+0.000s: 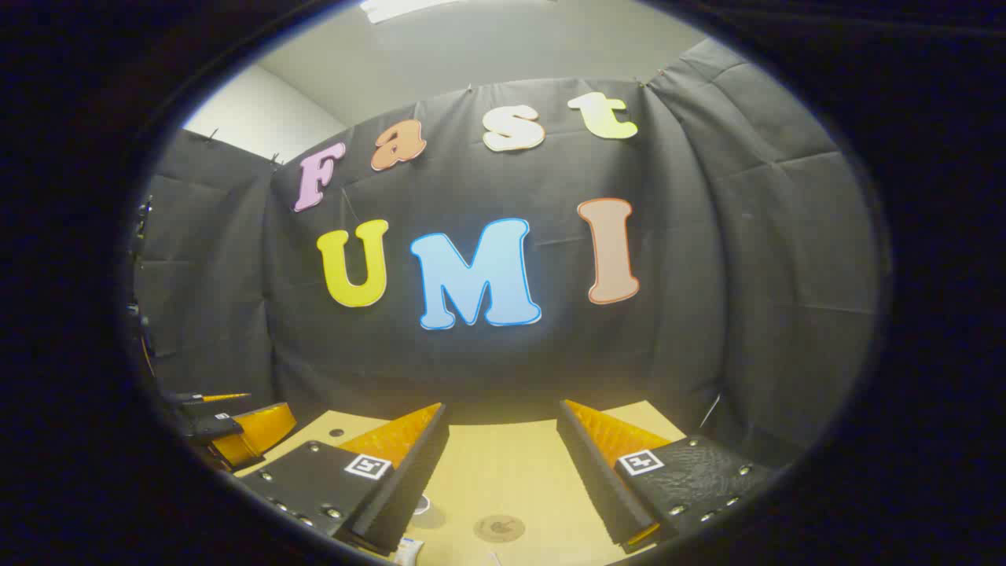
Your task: Put the toothbrush and toothpaste on the desktop into the cup, then pick up the cup and place it on the coaster on the desktop.
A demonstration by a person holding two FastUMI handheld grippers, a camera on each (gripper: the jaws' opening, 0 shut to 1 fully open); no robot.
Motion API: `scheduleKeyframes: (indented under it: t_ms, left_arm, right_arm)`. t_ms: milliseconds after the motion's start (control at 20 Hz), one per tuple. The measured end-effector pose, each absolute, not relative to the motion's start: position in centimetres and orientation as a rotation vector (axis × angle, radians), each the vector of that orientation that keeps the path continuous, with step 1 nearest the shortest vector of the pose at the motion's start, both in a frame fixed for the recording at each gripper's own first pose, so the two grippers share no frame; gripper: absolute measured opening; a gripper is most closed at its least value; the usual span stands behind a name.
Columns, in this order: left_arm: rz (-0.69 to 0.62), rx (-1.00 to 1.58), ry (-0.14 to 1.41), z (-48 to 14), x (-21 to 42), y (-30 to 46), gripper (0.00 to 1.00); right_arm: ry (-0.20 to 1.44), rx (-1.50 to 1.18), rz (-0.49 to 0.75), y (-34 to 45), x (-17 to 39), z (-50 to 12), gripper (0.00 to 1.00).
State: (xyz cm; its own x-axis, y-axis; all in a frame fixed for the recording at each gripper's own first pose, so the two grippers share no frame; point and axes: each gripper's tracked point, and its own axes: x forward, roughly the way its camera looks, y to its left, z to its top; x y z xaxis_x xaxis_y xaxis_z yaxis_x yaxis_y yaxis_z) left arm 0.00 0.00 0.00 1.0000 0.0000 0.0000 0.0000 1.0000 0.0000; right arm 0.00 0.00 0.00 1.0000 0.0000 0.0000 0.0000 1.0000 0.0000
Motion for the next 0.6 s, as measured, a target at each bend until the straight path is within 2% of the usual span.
scheduleKeyframes:
  t_ms: [600]
  left_arm:
    - [-0.017, 0.044, 0.032, 0.9, 0.9, -0.1, 0.96]
  right_arm:
    - [0.019, -0.053, 0.041, 1.2, 1.2, -0.2, 0.89]
